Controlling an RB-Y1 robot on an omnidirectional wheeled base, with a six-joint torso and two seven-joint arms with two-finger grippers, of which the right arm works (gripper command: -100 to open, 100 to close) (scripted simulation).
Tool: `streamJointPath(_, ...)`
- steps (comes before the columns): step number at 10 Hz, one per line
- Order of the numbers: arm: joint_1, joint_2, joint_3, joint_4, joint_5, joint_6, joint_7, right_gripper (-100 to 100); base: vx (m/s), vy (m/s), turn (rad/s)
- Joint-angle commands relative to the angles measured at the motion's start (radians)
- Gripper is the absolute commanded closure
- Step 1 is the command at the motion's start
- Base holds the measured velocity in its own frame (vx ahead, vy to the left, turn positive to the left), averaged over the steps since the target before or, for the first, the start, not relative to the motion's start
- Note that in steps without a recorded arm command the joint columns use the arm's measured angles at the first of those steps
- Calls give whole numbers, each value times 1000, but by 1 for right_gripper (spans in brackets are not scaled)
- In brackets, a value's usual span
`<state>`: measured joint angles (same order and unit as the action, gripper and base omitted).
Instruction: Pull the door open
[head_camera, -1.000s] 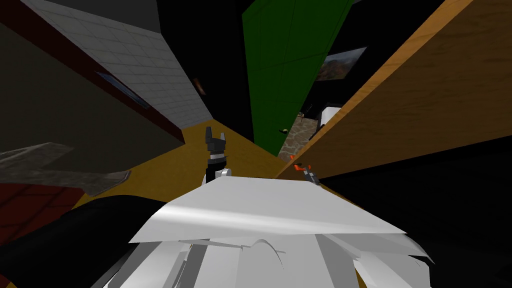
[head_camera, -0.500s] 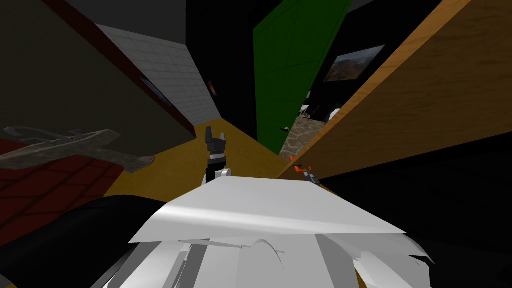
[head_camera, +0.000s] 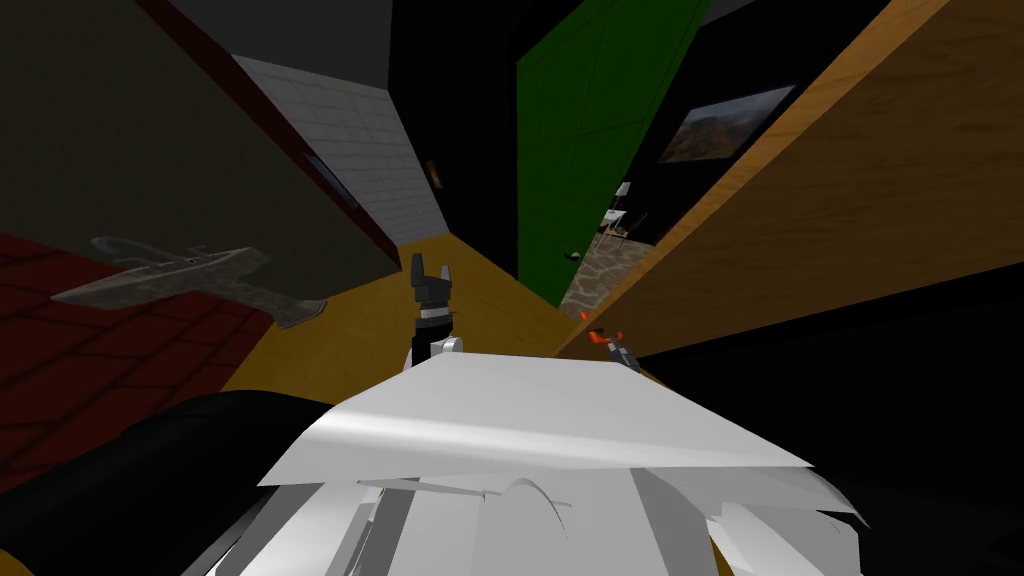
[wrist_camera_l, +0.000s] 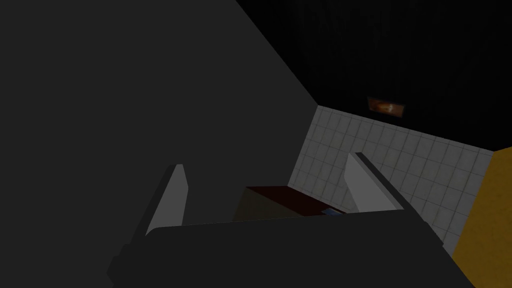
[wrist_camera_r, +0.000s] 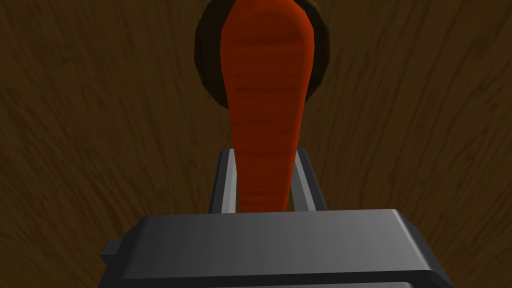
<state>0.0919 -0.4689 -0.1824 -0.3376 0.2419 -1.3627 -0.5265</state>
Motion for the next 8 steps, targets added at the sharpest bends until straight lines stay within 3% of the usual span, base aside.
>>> streamJointPath(1,23,7,14,-50,-8,22,-3,100,-105,-31,51)
streamJointPath(3,23,7,14,-51,-8,22,-3,100,-21,-5,-17)
streamJointPath(4,15,6,43,-58,-34,36,5,100,-93,-2,69)
streamJointPath(6,12,5,54,-61,-44,41,8,100,-114,-34,75)
streamJointPath(8,3,3,88,-70,-76,58,18,100,-105,-42,72)
